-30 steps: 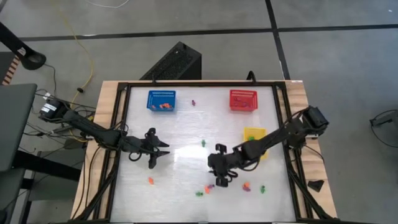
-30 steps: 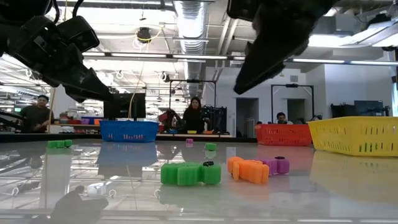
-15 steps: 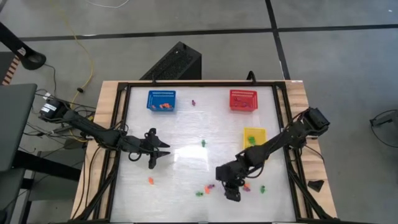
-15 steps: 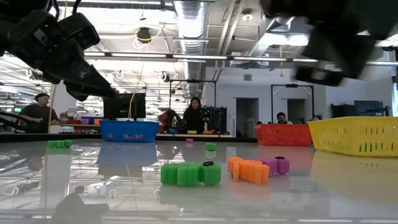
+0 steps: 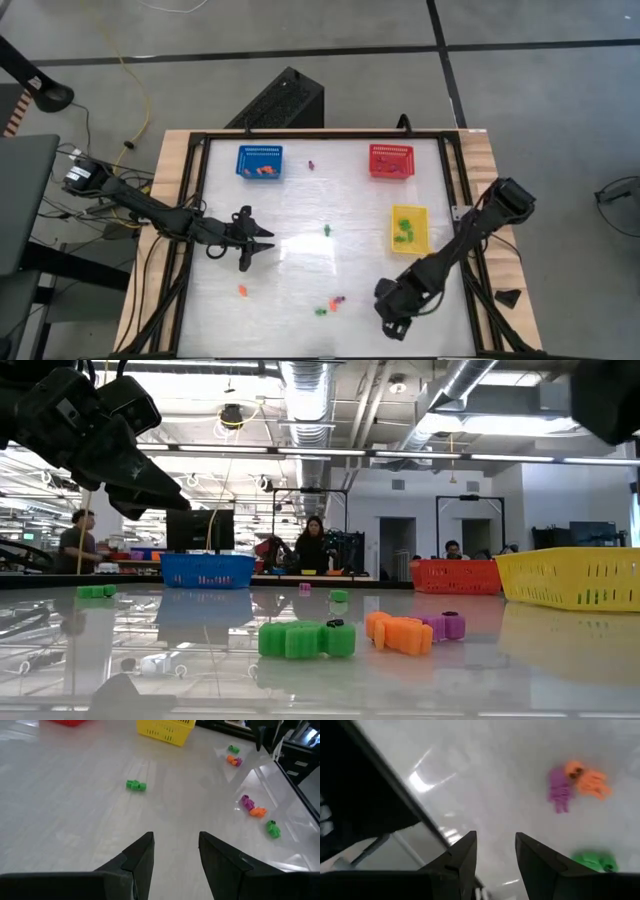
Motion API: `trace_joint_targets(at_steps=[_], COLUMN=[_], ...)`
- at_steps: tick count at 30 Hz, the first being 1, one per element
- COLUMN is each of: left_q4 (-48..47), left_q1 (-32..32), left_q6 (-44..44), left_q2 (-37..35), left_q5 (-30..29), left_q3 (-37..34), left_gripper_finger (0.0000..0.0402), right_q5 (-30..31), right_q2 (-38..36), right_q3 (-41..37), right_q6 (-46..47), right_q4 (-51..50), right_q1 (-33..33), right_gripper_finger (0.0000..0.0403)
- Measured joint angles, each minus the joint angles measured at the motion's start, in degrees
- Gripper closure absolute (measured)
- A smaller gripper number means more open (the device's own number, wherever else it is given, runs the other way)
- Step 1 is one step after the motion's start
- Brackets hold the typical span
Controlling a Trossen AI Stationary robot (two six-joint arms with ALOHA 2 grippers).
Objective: Sort Halloween decoration
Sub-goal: Put the purple skeleton toy into the red bin
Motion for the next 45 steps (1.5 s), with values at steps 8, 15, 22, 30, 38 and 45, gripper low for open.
trace_joint_targets(at_steps=[8,15,22,30,38,45], left_q4=[0.00,0.00,-0.02,-0.02,-0.04,-0.31], left_q1=[0.00,0.00,0.00,0.00,-0.01,-0.01], left_q6=[0.02,0.04,0.07,0.04,0.03,0.04], left_q2=[0.00,0.00,0.00,0.00,0.02,0.02], left_q5=[-0.04,-0.07,-0.14,-0.46,-0.51,-0.52], left_q3=[0.00,0.00,0.00,0.00,0.00,0.00], left_gripper_finger=[0.0258,0.0258,0.0258,0.0258,0.0258,0.0258], right_q5=[11.67,12.07,13.14,14.10,16.06,18.10], right_q2=[-0.01,2.27,8.03,9.75,5.98,-0.46], right_q3=[-0.02,-0.02,0.09,0.09,-0.11,-0.09], right_q6=[6.23,6.14,4.78,2.38,-1.20,-7.35], right_q4=[-6.26,-5.93,-4.43,-3.02,-1.74,3.20], right_q1=[2.66,3.69,3.89,3.21,1.91,0.53], right_gripper_finger=[0.0237,0.0237,0.0237,0.0265,0.0376,0.0382])
